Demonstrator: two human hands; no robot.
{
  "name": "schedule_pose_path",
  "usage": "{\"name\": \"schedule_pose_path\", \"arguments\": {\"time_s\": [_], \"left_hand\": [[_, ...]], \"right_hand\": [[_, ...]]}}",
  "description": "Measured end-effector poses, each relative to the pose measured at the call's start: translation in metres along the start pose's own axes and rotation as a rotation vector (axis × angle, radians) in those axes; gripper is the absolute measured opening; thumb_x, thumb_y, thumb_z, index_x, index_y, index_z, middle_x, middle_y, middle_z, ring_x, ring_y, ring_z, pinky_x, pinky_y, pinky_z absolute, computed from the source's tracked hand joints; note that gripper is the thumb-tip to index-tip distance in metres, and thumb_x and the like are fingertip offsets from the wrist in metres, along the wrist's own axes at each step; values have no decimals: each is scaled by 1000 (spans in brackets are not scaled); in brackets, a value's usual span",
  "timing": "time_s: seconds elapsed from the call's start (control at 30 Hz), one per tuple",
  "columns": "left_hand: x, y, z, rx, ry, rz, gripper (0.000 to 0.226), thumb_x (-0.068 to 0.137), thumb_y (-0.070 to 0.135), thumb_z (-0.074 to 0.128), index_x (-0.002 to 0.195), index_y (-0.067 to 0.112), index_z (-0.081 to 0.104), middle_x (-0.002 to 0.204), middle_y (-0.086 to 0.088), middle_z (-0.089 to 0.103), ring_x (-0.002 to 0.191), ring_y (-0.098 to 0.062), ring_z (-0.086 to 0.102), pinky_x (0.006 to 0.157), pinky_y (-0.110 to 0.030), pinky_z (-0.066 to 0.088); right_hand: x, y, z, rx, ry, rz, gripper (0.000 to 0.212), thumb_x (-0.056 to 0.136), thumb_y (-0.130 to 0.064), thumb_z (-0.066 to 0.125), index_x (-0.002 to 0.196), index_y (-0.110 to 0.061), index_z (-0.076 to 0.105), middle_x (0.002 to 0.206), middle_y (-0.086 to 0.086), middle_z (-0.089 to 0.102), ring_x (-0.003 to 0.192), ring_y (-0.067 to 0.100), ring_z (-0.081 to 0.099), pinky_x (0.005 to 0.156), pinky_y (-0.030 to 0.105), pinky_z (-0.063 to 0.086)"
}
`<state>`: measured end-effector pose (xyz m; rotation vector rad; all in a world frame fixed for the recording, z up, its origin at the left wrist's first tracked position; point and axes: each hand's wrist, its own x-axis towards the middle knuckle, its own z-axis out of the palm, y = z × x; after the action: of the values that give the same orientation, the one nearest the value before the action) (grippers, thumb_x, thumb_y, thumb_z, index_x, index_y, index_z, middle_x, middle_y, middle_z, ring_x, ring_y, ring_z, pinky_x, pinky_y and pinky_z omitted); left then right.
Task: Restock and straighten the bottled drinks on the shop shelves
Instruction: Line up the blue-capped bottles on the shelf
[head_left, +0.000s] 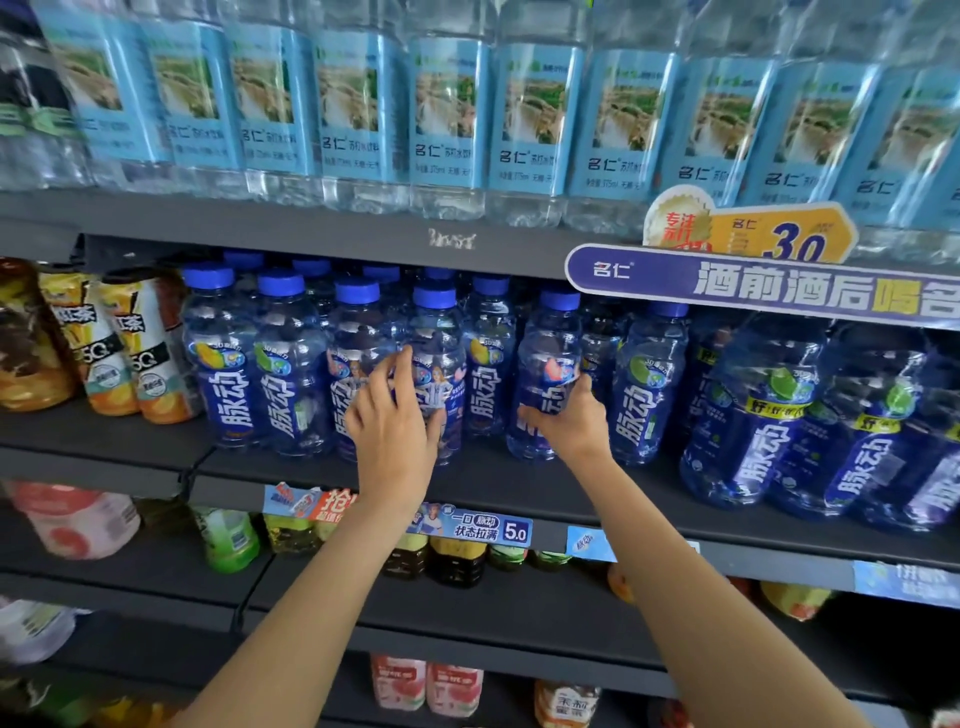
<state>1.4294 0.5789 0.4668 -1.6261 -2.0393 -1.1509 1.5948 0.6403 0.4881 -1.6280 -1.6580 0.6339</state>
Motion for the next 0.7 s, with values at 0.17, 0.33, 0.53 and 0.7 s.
{"name": "schedule_pose_path", "arguments": {"time_s": [0.17,0.33,0.53,0.7], "left_hand": [[1,-1,2,-25,0,11,68,79,21,71,136,5,39,130,-19,46,115,-38,48,94,-52,40],[3,-3,1,-25,-12,28,67,81,24,69,137,6,37,132,-18,44,117,-36,46,95,-49,40],[2,-4,4,-11,1,40,68,79,22,71,136,5,39,129,-19,47,115,-37,49,93,-50,42],[2,-6,6,-11,47,74,67,74,19,75,131,2,44,124,-21,51,108,-39,54,87,-51,46]], "right_hand": [[8,-11,4,-57,-52,10,72,79,-30,73,128,1,30,117,20,57,105,34,55,72,33,39],[6,-22,15,-55,-50,31,74,81,-28,71,131,1,26,122,20,55,105,33,55,74,35,43],[13,-16,0,-72,-116,22,73,79,-29,74,130,1,32,119,17,54,101,29,53,72,30,39],[21,-15,-3,-191,-70,26,42,78,-35,73,87,-6,43,75,2,44,64,15,41,52,27,32]]}}
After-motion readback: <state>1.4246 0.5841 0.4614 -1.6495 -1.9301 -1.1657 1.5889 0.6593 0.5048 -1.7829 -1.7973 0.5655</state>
